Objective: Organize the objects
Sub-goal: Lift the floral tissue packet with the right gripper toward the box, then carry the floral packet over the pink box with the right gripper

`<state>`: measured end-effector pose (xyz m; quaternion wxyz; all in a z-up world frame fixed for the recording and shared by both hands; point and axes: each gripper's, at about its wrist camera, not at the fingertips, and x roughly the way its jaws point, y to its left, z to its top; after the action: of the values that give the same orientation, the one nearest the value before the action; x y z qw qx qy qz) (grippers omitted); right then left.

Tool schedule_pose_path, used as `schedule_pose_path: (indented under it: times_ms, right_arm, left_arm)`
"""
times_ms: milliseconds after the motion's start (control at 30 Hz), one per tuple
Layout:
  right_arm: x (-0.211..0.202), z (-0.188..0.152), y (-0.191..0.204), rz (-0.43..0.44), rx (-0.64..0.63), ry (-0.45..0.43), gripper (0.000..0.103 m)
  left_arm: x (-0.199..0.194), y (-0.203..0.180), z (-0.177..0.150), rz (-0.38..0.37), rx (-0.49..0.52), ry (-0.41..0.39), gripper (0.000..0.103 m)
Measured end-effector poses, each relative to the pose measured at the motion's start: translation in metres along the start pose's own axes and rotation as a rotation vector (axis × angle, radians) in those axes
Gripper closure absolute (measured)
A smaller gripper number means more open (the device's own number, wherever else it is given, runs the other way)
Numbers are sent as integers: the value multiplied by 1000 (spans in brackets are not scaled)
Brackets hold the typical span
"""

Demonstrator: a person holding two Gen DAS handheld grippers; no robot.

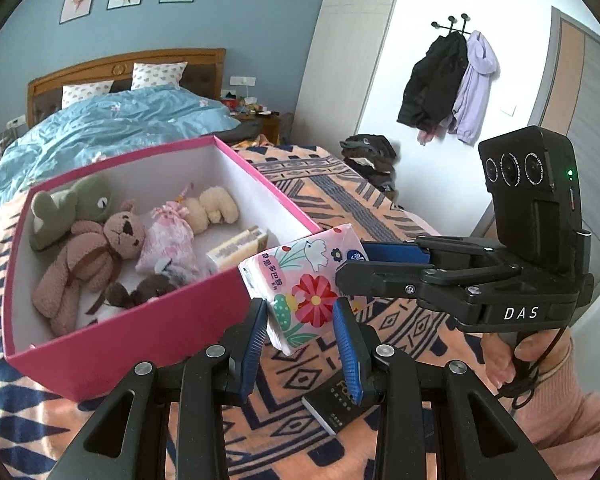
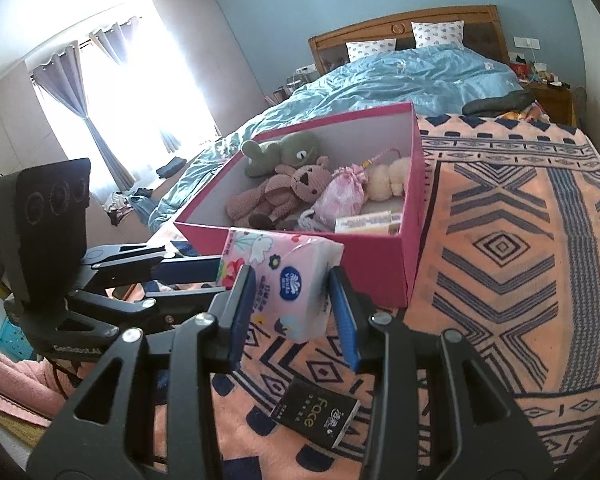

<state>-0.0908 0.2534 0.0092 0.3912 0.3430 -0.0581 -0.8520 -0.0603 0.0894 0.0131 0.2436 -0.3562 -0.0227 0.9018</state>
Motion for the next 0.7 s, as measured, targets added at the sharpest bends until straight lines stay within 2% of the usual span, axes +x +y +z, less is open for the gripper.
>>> schedule_pose_path:
  times_ms: [700]
  right_arm:
    - [5, 28, 1, -14, -42, -26, 61]
  left_arm:
    - [0, 11, 24, 29, 12, -35, 70]
